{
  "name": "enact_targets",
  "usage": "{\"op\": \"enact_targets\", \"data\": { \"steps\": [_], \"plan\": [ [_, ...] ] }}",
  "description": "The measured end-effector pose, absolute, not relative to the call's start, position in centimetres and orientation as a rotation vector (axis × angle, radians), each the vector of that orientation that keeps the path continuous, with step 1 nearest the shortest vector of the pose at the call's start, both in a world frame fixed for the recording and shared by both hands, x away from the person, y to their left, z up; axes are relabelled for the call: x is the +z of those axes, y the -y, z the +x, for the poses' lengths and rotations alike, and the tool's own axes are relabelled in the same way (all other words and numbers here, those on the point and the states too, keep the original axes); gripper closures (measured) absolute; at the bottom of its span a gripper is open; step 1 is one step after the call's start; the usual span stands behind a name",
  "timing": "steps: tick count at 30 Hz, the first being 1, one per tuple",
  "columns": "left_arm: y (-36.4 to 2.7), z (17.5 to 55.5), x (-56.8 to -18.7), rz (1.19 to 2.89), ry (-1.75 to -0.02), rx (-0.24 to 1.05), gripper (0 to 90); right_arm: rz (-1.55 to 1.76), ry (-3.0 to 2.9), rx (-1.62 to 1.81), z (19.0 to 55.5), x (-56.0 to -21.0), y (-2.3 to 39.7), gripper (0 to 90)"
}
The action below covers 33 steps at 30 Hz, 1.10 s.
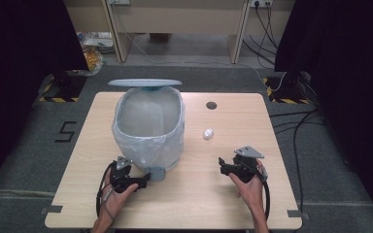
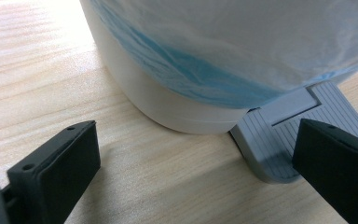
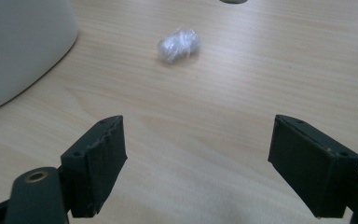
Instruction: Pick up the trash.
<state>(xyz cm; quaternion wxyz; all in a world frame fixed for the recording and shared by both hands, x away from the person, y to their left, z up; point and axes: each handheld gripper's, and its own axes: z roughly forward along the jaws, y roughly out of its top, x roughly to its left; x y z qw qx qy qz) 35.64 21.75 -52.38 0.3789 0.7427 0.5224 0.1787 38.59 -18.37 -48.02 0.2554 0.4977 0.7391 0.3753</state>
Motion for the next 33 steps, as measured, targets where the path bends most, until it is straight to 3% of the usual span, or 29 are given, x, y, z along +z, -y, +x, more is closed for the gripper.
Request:
{"op": "enact_targets", "data": {
  "steps": [13,33],
  "plan": [
    [-21.8,35.7,-52.4,1.903,-1.332,0.457,0.0,1.333,-2.016,0.983,43.0,-47.2,16.4,23.3],
    [-21.8,35.7,-52.4,1.902,-1.332,0.453,0.0,1.351,-2.02,0.991,48.1,-49.3,12.9,34.8]
  ]
}}
